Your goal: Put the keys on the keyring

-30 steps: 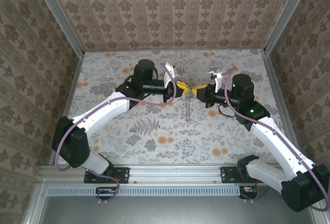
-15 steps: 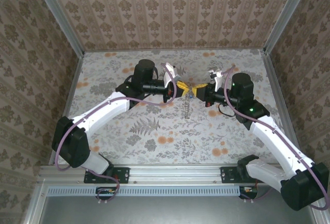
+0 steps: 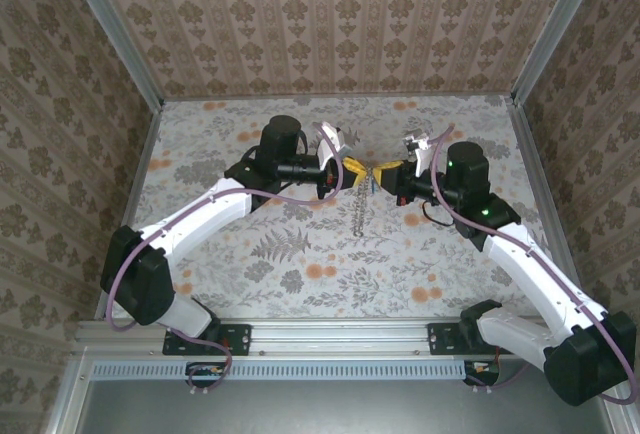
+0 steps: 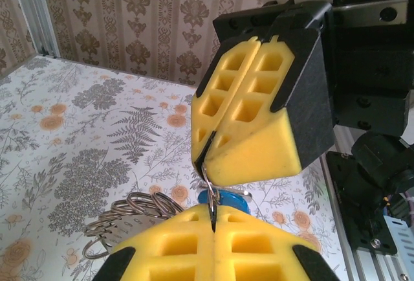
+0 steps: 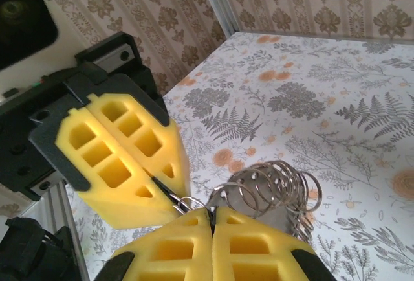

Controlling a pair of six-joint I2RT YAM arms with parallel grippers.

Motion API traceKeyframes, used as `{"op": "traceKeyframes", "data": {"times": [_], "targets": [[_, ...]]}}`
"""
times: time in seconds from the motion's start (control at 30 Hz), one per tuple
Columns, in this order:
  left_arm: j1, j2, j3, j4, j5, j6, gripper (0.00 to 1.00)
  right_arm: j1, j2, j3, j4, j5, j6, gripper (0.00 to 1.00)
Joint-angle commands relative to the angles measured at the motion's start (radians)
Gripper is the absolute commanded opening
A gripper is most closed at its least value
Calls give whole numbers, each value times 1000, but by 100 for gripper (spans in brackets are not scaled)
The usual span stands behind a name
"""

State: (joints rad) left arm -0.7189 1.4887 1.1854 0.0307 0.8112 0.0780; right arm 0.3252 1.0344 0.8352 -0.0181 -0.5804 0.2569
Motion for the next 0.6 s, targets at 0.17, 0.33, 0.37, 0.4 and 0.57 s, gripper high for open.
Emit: {"op": "traceKeyframes", "data": {"times": [0.17,0.33,0.37,0.4,0.57], "targets": [[-22,-68,4,97,20,-20,0,-4,-13,-43,8,57,5,0],[-20,-65,4,103,21,-25,0,-5,-22,-52,14,49,17,0],[-21,-64,3,103,16,-25,0,-4,-24,-53,14,50,19,0],[-21,-65,1,103,12,-24,0,-3,-29,-53,12,50,21,0],[-20,-67,-6,101,-9,-24,0,-6,-54,-50,-3,52,25,0]]}}
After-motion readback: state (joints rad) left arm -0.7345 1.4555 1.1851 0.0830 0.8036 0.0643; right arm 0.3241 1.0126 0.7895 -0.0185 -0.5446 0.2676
